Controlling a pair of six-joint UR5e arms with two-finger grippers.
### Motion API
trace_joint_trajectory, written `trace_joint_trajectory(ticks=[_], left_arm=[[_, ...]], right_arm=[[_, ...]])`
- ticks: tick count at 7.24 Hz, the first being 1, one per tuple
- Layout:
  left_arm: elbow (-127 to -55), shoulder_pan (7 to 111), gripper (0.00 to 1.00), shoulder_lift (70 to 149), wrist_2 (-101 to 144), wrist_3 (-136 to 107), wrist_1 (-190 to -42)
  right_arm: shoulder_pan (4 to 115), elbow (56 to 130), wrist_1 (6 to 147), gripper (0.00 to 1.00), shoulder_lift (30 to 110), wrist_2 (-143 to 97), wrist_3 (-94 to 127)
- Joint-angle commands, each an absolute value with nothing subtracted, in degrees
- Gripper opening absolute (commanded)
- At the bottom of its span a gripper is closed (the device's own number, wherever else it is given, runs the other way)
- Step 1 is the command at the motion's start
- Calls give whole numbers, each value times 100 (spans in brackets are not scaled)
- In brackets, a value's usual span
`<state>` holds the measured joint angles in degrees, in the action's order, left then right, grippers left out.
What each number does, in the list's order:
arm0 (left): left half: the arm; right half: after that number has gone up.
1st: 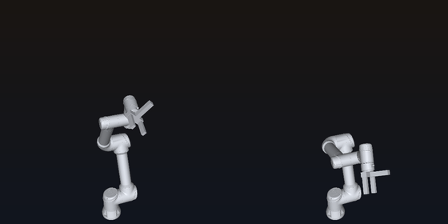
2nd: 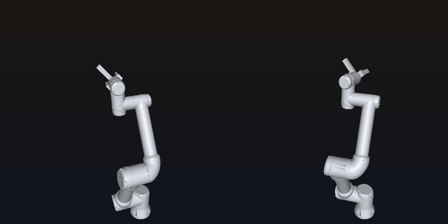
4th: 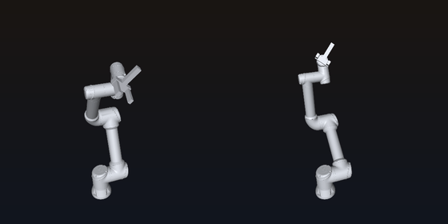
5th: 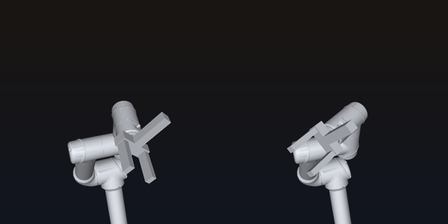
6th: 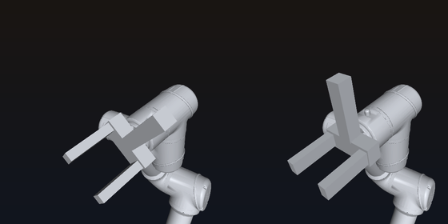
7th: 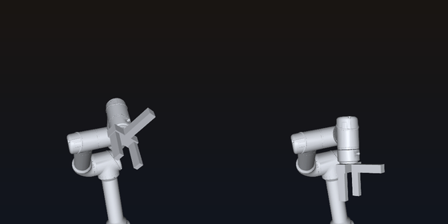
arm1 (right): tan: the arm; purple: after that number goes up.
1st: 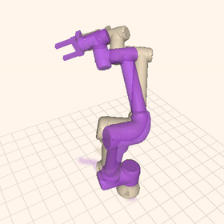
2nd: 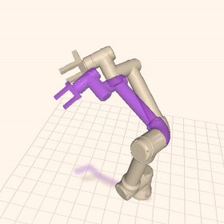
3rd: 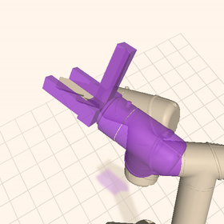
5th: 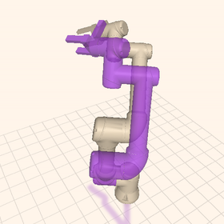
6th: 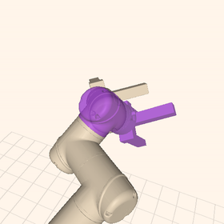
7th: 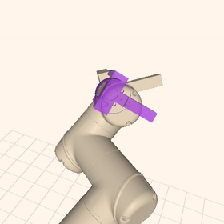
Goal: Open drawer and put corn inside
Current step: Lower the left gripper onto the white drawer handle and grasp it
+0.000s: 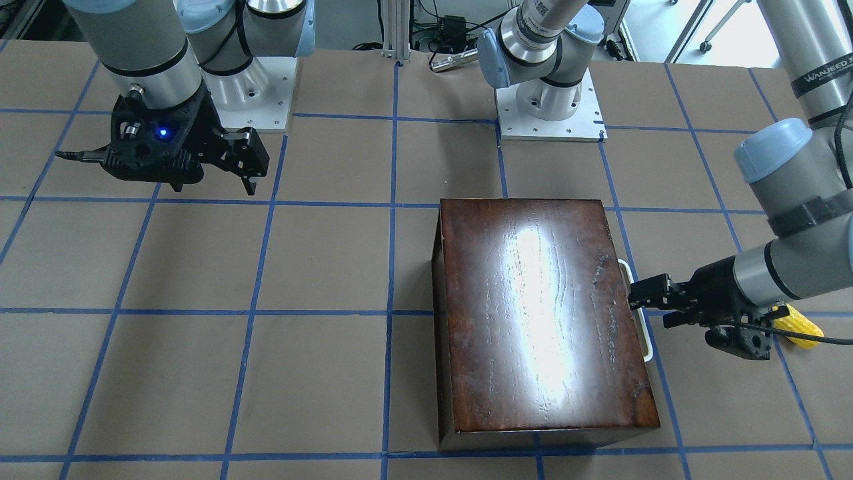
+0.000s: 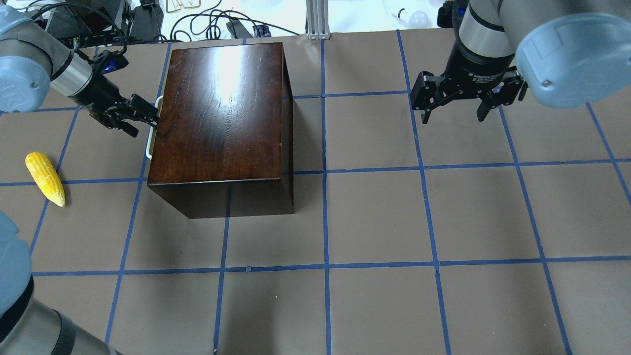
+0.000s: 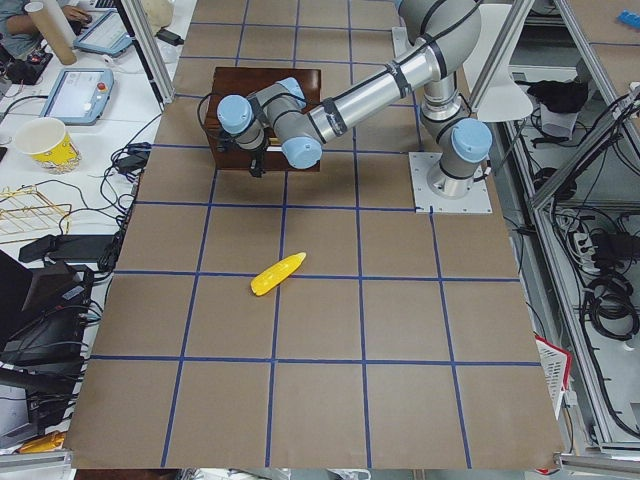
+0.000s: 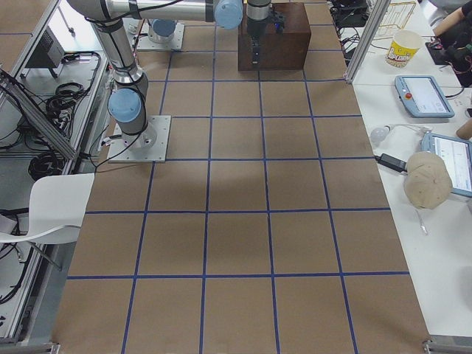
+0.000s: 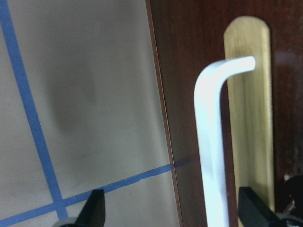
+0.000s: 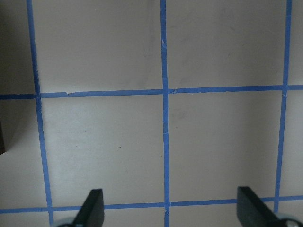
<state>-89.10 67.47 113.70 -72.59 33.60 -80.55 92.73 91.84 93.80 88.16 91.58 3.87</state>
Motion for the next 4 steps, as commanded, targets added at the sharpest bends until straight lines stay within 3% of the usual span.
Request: trace_joint_trajectory(ticks=[1, 4], left_arm=[[-8903, 6750, 100, 11443, -7277, 3366, -7964], [-8886, 6697, 100, 11496, -7295, 3471, -7690]], right_arm=[[9272, 9185, 9378, 100, 8815, 9158, 387], [9272, 9185, 9378, 100, 8815, 9158, 387]])
